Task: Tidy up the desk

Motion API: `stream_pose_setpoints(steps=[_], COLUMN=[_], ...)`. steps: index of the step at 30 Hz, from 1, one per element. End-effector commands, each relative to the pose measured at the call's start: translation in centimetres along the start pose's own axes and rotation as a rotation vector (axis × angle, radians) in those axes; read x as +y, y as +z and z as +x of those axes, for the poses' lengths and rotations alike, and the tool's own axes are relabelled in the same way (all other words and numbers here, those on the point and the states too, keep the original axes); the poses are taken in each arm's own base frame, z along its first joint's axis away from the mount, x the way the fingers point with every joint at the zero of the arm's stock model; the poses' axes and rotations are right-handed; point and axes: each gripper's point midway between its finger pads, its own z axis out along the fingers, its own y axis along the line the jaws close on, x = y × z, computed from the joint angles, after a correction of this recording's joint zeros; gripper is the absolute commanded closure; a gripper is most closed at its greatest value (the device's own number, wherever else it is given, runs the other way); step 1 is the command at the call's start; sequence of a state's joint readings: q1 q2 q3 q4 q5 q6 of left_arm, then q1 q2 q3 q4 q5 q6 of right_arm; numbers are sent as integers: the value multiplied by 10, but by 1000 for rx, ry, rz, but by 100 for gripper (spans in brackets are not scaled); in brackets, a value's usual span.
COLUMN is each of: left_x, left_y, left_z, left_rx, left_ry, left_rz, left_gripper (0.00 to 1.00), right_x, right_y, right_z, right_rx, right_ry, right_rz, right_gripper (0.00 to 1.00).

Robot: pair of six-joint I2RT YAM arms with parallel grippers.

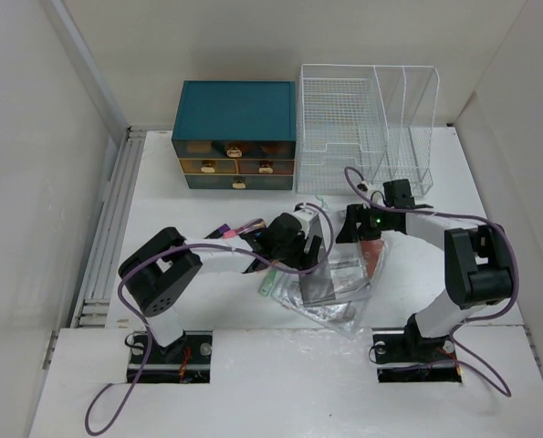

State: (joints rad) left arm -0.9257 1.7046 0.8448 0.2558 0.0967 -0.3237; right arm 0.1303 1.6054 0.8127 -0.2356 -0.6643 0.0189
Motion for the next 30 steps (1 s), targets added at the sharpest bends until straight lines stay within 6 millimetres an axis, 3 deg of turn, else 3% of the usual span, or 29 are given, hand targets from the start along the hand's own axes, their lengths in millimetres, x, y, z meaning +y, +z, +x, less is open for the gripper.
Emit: stream_pose_setpoints(steps=[1, 9, 13, 14, 16, 22, 27, 30], left_x=[-21, -23, -24, -24, -23, -28, -42, -51], left_y=[5, 9, 9, 9, 8, -11, -49, -75], left_z=[-9, -10, -9, -9, -7, -38, -83, -108], left_rx=[1, 12, 15, 15, 24, -68, -204, -276], left_ry=[-6, -6, -6, -6, -7, 11, 39, 51], left_rz=[89, 94, 103, 103, 99, 87, 104, 120], left_gripper=[25, 25, 25, 25, 25, 20, 17, 16], right_x=[19, 39, 46, 49, 54, 69, 91, 98], right_y=[4, -2, -6, -9, -14, -55, -100, -115], right_z=[12, 15, 7, 5, 1, -32, -54, -61], right_rx=[56, 63, 45, 37, 20, -119, -269, -324], right_ry=[6, -14, -54, -62, -79, -231, -393, -438], right_rz=[-114, -228, -260, -260, -269, -233, -154, -115], right_gripper=[27, 52, 81, 93, 100, 100, 100, 100])
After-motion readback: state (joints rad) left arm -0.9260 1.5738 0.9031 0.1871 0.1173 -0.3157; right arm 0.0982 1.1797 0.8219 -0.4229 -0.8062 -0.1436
